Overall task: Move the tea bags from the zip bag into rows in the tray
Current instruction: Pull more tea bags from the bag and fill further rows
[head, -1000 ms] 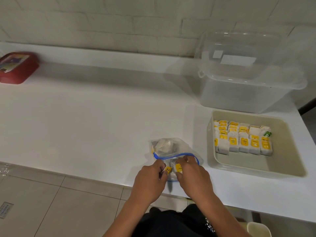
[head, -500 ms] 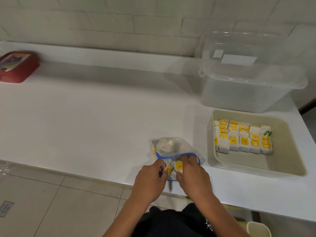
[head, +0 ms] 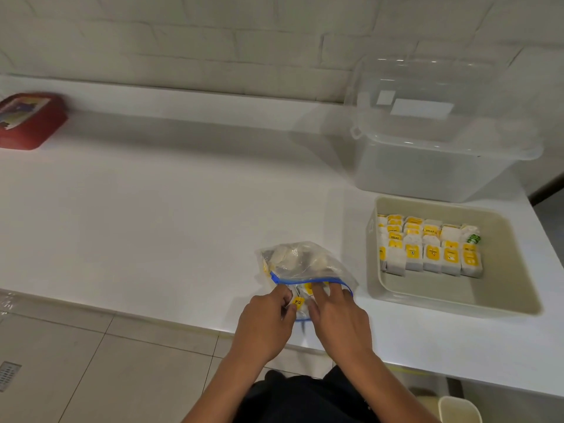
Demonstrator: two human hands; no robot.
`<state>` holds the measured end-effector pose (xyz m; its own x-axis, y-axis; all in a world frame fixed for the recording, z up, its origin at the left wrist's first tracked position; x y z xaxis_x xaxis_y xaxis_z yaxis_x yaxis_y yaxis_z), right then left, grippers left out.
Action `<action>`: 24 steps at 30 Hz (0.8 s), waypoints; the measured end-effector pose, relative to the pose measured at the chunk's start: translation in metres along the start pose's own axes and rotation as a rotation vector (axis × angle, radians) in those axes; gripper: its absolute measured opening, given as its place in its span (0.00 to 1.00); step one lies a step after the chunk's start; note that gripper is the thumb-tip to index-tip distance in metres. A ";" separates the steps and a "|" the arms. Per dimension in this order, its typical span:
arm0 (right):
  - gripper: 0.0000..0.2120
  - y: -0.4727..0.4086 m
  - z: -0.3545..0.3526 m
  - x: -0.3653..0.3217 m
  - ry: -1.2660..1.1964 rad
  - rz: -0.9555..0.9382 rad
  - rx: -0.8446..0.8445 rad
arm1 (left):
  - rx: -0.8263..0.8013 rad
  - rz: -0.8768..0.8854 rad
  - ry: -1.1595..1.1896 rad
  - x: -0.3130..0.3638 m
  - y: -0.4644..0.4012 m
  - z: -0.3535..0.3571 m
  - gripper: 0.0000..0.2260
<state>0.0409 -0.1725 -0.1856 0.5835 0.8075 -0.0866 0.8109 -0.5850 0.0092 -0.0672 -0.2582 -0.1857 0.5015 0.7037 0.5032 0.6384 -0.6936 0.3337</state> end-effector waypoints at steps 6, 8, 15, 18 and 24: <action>0.16 -0.004 -0.005 0.003 -0.020 -0.013 0.051 | 0.001 -0.002 0.006 0.003 0.003 -0.001 0.07; 0.14 -0.004 -0.010 0.004 -0.062 -0.026 0.080 | 0.000 -0.011 0.025 0.003 0.004 -0.003 0.07; 0.03 -0.004 -0.039 0.014 -0.205 0.000 0.247 | 0.029 -0.005 0.127 0.006 0.006 -0.017 0.06; 0.08 -0.002 -0.050 0.022 -0.421 0.070 0.278 | 0.047 0.005 0.215 0.009 0.005 -0.030 0.03; 0.10 0.012 -0.031 0.033 -0.912 0.333 0.191 | 0.087 0.071 0.262 0.026 0.005 -0.052 0.04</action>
<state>0.0712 -0.1507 -0.1571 0.4589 0.2790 -0.8436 0.5443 -0.8387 0.0187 -0.0813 -0.2517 -0.1292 0.3862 0.5824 0.7153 0.6605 -0.7159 0.2263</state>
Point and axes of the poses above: each hand's wrist, its own y-axis away from the middle knuckle, its own z-axis out of the palm, x = y × z, the point moved 10 cm from there along -y, towards the middle knuckle, and after that the axes turned 12 degrees about -z, right-handed, at the moved point
